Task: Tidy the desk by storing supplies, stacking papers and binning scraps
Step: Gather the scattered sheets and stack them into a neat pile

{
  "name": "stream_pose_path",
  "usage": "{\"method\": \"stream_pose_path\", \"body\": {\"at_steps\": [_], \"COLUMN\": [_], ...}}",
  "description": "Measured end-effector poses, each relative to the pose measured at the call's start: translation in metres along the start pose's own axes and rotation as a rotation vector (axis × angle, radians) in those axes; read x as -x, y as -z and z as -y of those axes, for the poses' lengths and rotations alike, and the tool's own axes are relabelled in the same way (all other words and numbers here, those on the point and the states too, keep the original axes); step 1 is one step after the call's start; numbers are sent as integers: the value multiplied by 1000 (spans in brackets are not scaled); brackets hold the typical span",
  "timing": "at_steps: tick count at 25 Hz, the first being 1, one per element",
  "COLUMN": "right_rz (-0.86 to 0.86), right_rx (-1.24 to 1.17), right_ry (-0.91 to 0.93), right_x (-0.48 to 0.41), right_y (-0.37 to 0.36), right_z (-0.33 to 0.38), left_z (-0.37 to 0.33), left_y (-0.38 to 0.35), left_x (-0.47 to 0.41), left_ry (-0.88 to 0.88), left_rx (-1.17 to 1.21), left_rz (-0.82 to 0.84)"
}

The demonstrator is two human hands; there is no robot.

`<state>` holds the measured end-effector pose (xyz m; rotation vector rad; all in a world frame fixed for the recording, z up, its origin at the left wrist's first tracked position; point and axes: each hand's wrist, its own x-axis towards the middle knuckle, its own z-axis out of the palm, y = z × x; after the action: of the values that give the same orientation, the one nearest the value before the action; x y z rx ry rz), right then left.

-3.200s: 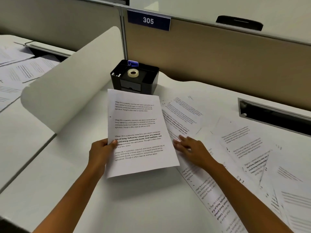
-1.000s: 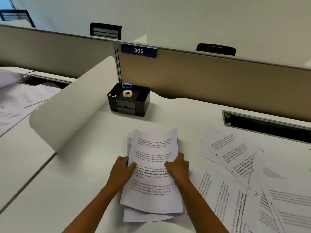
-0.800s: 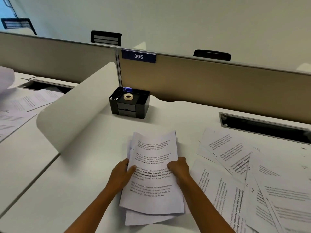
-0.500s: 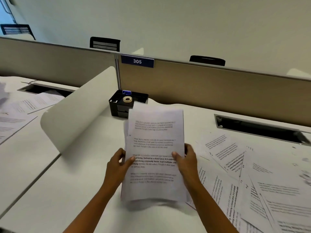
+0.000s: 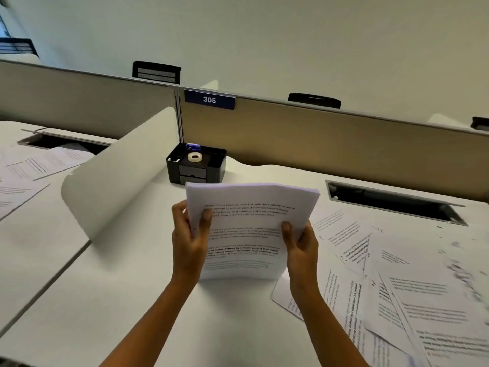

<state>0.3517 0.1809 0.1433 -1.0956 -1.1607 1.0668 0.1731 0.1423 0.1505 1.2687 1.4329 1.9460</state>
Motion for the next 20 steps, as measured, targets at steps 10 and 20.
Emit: {"method": "stream_pose_path", "body": {"at_steps": [10,20], "right_rz": [41,-38], "right_rx": [-7,373], "right_ry": [92,-14], "right_x": [-1,27], "right_y": [18,22], "right_z": [18,-60], "left_z": [-20,57], "left_y": [-6,4], "left_x": [-4,48], "left_ry": [-46,263], "left_rx": [-15,-152], "left_rz": [-28,238]}}
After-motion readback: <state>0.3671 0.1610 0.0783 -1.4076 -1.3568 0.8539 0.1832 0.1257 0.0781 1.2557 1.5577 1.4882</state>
